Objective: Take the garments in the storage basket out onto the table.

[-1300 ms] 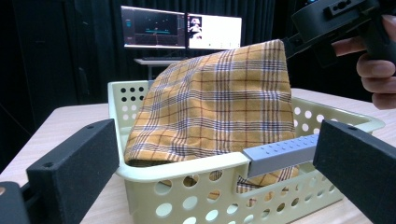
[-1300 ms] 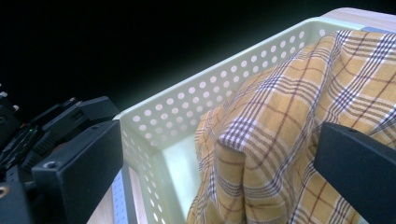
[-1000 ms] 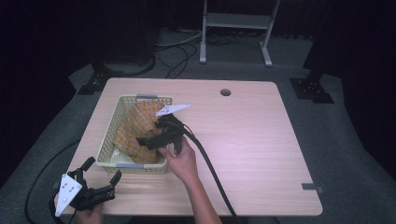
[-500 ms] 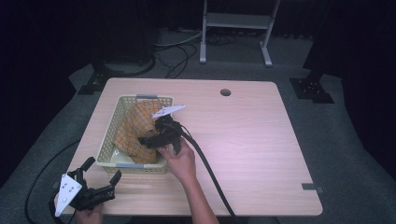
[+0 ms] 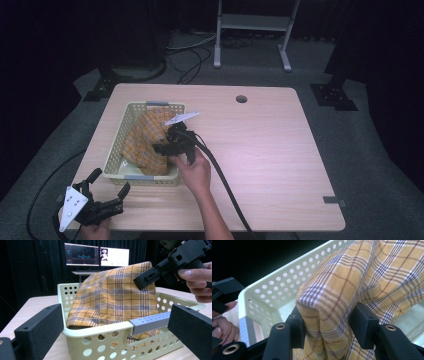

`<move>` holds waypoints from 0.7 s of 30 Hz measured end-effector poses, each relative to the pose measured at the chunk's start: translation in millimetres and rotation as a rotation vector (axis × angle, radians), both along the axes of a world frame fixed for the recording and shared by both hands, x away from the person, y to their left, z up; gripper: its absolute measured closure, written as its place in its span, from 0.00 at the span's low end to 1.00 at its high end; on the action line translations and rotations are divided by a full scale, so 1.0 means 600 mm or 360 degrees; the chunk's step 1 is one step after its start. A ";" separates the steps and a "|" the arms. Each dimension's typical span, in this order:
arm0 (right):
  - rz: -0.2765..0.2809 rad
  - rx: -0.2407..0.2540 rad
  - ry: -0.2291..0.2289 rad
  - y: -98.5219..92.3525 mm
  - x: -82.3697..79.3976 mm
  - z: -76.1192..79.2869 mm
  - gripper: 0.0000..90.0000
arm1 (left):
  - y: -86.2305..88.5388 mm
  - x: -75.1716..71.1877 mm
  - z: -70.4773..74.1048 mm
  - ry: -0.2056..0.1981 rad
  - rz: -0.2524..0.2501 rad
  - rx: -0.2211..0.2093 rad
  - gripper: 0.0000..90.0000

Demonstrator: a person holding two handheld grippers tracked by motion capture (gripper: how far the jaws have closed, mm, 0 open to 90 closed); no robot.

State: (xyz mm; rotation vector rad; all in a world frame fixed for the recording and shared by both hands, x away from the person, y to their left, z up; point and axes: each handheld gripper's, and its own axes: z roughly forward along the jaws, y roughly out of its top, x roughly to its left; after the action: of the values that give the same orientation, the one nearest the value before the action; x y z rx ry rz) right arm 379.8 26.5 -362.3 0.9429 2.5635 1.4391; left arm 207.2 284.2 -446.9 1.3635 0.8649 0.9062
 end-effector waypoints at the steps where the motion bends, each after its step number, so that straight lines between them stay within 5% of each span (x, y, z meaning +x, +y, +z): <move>1: -0.0002 -0.0001 -0.0001 0.000 0.000 0.000 0.57 | 0.000 0.000 0.000 -0.0001 0.0000 -0.0004 0.00; 13: -0.0012 -0.0009 0.0003 0.001 -0.001 0.002 0.57 | 0.000 0.000 0.000 0.0000 0.0001 0.0001 0.00; 21: -0.0030 -0.0033 -0.0004 0.004 -0.004 0.003 0.68 | 0.000 0.000 0.000 -0.0001 0.0001 -0.0001 0.00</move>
State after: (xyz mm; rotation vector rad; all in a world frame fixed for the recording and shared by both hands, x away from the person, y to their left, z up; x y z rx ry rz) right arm 377.6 28.8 -360.4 0.9593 2.5555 1.4054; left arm 207.3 284.1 -446.9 1.3625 0.8647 0.9068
